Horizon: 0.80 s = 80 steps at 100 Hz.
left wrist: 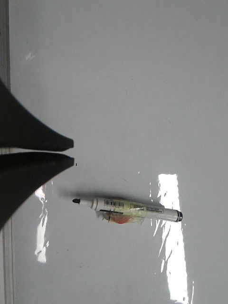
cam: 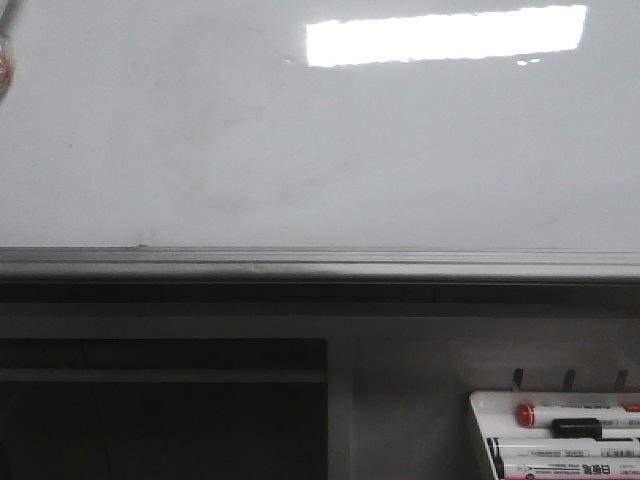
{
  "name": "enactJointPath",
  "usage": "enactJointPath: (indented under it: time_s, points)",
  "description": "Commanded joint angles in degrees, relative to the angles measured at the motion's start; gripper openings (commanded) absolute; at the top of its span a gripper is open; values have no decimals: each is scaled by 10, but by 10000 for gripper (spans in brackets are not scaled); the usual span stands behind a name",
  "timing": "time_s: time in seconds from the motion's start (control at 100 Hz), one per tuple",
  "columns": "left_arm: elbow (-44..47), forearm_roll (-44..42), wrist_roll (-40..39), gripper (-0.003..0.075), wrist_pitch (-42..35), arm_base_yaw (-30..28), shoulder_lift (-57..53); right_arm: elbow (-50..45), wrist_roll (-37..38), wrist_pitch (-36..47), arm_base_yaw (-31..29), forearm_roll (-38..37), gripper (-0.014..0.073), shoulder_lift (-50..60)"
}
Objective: Write number 2 on whiteboard
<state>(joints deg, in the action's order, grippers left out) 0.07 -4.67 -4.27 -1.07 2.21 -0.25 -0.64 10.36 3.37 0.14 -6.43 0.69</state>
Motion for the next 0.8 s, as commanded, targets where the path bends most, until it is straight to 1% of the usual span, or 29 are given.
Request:
enactJointPath:
  time_s: [0.0,0.67,0.74,0.79]
  points:
    - [7,3,-2,-20,-46,0,-15,-15,0,42,-3,2,-69,8]
    - [7,3,-2,-20,-46,0,-15,-15,0,42,-3,2,-69,8]
    - [7,3,-2,-20,-58,0,-15,-15,-1,67,-3,2,-69,8]
    - [7,3,-2,-20,-67,0,-15,-14,-1,69,-3,1,-69,8]
